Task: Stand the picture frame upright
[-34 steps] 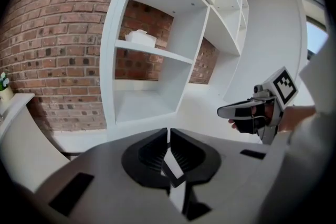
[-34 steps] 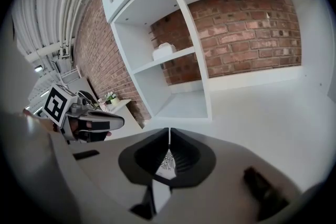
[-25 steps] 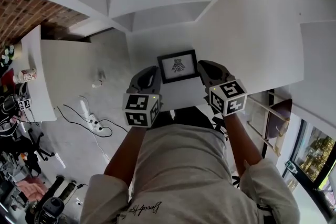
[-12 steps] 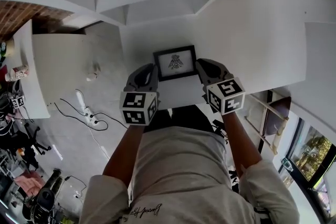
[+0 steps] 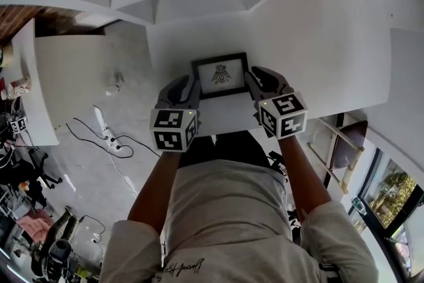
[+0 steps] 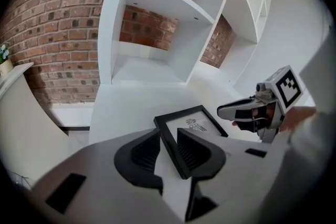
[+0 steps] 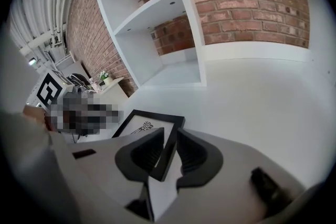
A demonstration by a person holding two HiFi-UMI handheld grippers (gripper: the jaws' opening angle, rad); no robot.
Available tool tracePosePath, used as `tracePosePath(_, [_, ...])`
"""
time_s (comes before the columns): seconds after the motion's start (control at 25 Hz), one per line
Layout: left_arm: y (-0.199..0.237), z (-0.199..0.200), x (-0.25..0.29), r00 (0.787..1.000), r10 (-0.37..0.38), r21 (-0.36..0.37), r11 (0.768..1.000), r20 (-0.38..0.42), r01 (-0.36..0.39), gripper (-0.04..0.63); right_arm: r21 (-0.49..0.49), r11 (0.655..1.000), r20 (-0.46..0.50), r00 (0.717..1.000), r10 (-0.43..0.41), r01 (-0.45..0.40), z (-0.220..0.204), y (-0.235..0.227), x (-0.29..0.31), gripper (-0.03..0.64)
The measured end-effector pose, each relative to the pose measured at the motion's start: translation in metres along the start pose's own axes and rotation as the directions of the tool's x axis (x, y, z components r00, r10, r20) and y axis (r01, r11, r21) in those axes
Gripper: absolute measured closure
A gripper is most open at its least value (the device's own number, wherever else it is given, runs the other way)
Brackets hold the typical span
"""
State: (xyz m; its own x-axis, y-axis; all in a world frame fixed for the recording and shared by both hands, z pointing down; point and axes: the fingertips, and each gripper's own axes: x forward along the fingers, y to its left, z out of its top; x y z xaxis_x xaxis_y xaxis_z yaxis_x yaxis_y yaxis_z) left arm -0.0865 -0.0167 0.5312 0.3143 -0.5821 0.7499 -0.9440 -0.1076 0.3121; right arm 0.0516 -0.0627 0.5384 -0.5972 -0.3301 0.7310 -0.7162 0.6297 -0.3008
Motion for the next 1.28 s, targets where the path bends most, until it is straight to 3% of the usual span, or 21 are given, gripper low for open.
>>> tracePosePath(0.2, [-0.001,-0.007,0.010,1.000,-0.014,-0.033,0.999,-0.027,0.013,0.472,0.013,1.000,-0.028,1.000,0.006,-0.006,-0.006,-0.003,0.009,0.520])
tracePosePath(0.6, [-0.002,-0.016,0.021,0.997,-0.033,-0.080,0.996,-0.065,0.028,0.466,0.032,0.999,-0.058,0.998,0.017,-0.015,-0.015,-0.005,0.021,0.517])
tracePosePath(0.96, [-0.003,-0.016,0.022,0.996,-0.003,-0.043,0.999,-0.087,0.000,0.468,0.030,1.000,-0.101,0.995,-0.003,0.006,-0.015,-0.002,0.023,0.518])
tracePosePath(1.28, [-0.003,-0.016,0.023,0.997,-0.025,-0.093,0.996,-0.072,0.018,0.489,0.047,0.999,-0.094,0.996,0.010,-0.006,-0.015,-0.002,0.023,0.518])
